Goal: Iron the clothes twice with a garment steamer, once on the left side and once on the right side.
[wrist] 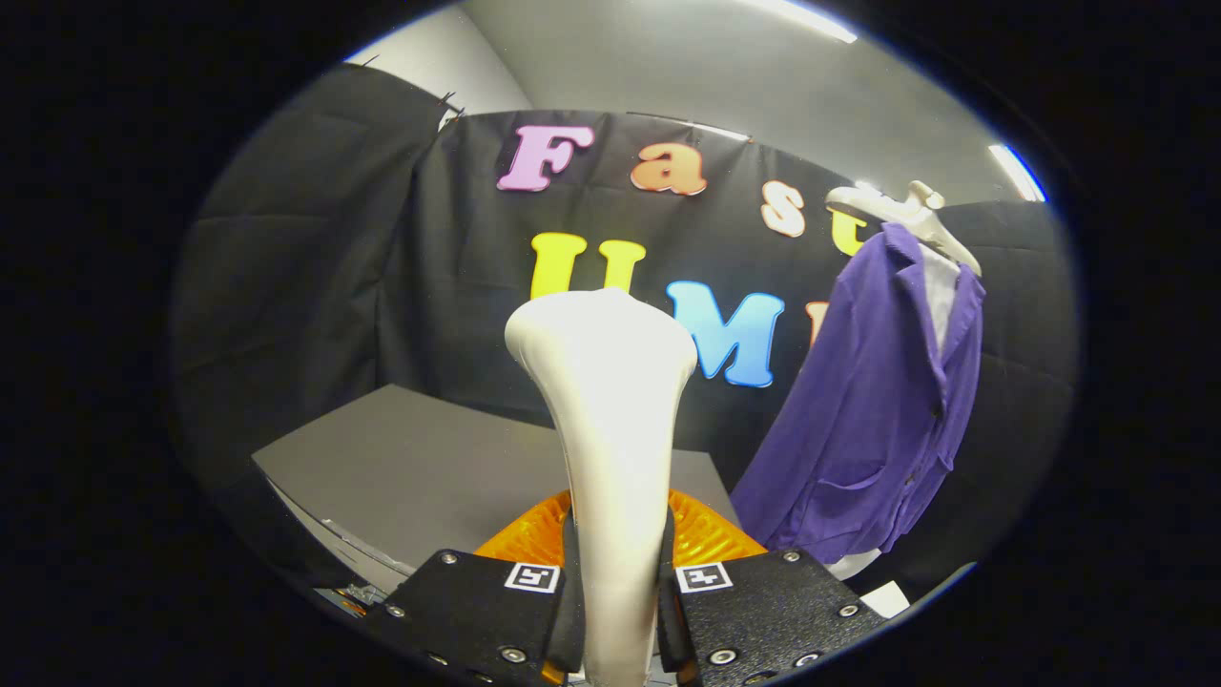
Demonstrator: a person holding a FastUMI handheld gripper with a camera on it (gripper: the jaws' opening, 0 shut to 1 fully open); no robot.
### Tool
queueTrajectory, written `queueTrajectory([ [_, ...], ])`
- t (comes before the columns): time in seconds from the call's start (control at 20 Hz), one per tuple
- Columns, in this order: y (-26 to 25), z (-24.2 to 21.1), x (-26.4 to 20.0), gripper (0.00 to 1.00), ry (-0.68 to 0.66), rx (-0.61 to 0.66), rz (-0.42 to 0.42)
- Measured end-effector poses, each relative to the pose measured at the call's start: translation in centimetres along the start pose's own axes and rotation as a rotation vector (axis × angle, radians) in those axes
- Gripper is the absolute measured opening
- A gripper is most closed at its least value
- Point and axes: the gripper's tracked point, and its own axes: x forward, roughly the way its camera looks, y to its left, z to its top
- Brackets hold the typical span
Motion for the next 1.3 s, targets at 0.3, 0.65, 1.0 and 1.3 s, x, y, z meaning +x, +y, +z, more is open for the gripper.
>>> queueTrajectory([
  [0.3, -9.8, 3.0, -3.2, 0.30, -0.088, 0.088, -0.110],
  [0.65, -18.7, 5.1, -5.3, 0.30, -0.138, 0.106, -0.181],
  [1.0, -24.8, 6.9, -6.4, 0.30, -0.208, 0.121, -0.170],
  [1.3, -27.5, 8.6, -2.8, 0.30, -0.236, 0.140, -0.220],
])
